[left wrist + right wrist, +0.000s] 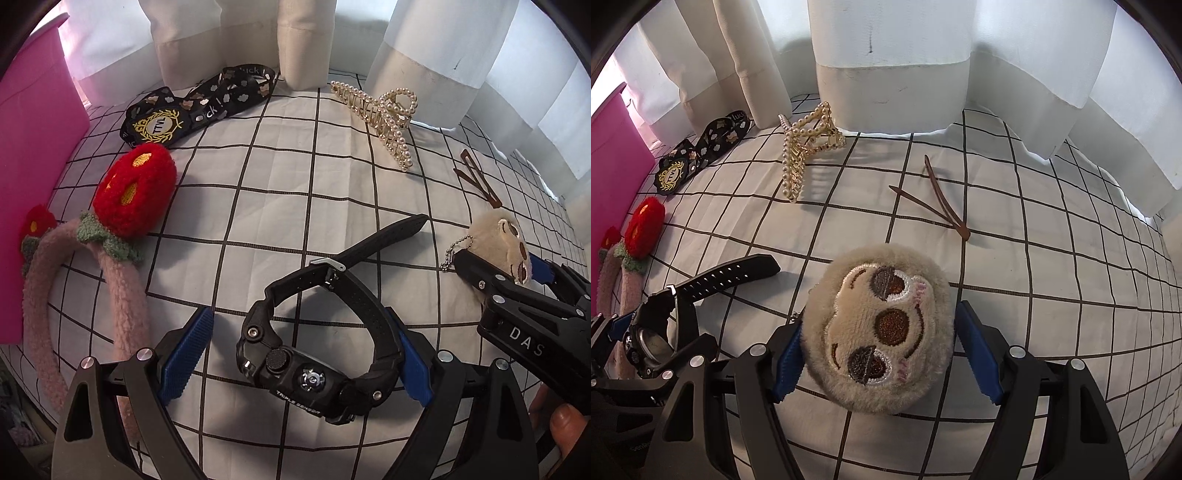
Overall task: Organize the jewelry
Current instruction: 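Grasp the black wristwatch with the left tool while the right tool grasps the beige sloth plush, then lift the watch and sloth plush and carry both over the pink tub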
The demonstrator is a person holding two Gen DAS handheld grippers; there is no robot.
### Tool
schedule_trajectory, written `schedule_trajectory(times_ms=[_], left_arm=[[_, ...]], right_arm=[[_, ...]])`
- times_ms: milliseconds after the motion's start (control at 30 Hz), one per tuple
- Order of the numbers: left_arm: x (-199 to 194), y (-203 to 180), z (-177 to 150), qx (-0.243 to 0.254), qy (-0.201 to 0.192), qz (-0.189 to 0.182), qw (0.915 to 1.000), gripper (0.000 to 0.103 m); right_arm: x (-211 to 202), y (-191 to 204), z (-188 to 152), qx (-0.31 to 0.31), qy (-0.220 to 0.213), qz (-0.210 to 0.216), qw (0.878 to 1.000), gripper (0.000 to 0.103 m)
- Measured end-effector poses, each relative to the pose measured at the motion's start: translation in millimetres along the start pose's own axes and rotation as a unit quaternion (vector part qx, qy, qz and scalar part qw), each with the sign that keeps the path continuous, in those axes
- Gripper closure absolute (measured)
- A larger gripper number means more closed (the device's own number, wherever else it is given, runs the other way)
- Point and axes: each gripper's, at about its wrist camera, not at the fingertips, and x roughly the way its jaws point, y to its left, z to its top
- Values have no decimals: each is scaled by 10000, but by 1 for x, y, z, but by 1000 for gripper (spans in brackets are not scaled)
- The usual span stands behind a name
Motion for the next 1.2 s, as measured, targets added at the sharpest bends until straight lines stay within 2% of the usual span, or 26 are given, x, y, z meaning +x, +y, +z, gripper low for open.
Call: schedule_trajectory(times_ms=[167, 233, 267, 367, 400, 600, 1200], left_arm=[[0, -2, -2, 59, -62, 108, 9999, 16], [-1, -5, -3, 46, -97, 77, 9999, 18], [-2, -4, -3, 53, -119, 42, 9999, 22], [-5, -9, -4, 151, -181, -39, 9997, 35], [-6, -12, -4, 181, -191, -26, 9997, 36], [-9, -5, -4, 42, -199, -193, 9996, 37], [-30, 12, -5, -25, -409, -46, 9991, 37]], right_arm=[[0, 4, -3, -55, -19, -48, 10000, 32], [-1, 7, -3, -101, -46, -44, 9999, 39], [-3, 9, -4, -135, -57, -42, 9999, 43], [-3, 11, -3, -151, -76, -42, 9998, 45], [-3, 11, -3, -145, -83, -34, 9999, 45], [-6, 13, -6, -182, -156, -24, 9997, 48], [-33, 18, -9, -145, -388, 77, 9991, 49]])
